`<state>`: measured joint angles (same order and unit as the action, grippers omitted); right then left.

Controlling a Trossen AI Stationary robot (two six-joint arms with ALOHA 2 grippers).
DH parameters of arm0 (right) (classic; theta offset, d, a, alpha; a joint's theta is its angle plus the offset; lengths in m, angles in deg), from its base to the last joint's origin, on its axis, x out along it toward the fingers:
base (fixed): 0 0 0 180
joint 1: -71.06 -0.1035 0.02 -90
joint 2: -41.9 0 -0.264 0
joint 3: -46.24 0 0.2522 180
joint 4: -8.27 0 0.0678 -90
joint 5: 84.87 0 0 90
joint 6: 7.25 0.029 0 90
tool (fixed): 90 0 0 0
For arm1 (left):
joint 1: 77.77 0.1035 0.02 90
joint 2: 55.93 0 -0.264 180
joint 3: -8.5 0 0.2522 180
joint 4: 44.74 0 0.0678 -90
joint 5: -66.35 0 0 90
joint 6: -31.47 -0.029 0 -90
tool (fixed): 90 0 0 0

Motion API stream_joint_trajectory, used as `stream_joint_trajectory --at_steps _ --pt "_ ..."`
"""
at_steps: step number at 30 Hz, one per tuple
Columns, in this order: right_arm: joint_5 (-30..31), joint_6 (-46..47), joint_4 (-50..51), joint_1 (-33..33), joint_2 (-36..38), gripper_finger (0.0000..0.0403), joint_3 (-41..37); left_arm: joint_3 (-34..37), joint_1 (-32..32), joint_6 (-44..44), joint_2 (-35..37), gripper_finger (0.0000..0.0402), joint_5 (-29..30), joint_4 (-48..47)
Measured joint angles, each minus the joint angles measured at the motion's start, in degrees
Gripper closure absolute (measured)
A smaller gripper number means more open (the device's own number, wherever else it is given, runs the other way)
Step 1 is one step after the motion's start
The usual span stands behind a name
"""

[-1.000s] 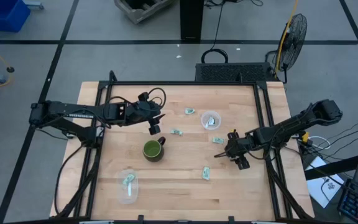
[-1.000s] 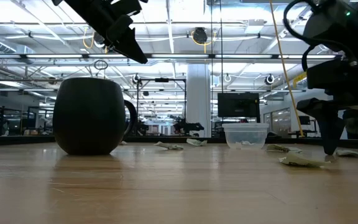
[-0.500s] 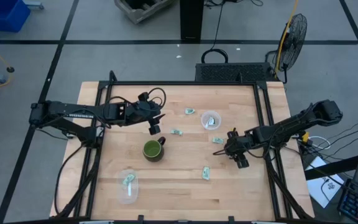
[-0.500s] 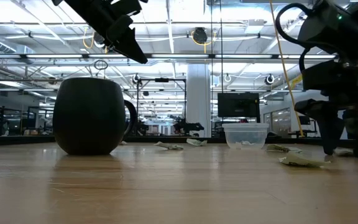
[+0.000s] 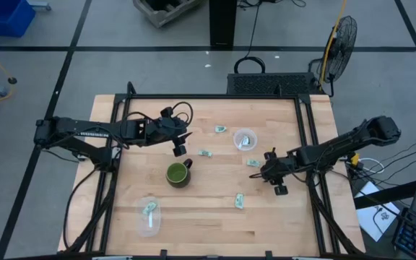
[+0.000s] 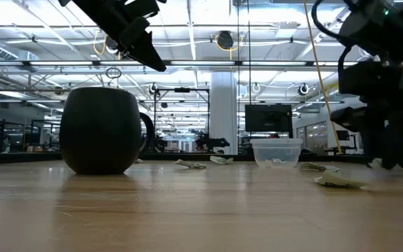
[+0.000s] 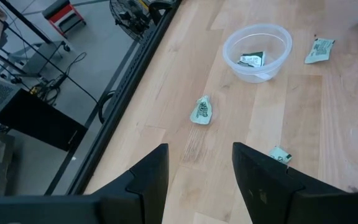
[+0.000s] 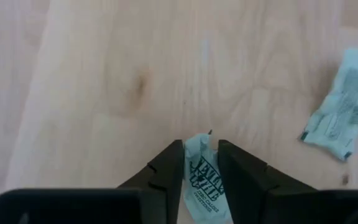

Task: Pick and place Stevia / Truvia into bins
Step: Put the white stevia packet into the circle transparent container

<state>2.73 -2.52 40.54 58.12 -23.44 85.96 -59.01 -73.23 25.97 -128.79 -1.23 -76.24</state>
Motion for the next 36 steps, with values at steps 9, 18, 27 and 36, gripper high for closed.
stream_joint_trajectory --at_steps 9,18,27,36 --pt "13.74 -3.04 -6.31 -0.02 6.41 0.0323 0.06 0.01 0.00 0.00 0.00 0.0217 0.00 0.00" --pt "25.35 -13.67 -24.82 7.36 5.35 0.0323 0.22 0.01 -0.02 0.00 0.02 0.0217 0.00 0.04" --pt "19.90 -13.10 -30.72 20.02 0.38 0.0323 0.26 0.01 -0.01 -0.02 0.02 0.0217 0.02 1.84" --pt "18.85 -15.15 -31.67 24.63 -7.76 0.0320 0.28 0.01 0.00 -0.06 0.02 0.0217 0.04 2.01"
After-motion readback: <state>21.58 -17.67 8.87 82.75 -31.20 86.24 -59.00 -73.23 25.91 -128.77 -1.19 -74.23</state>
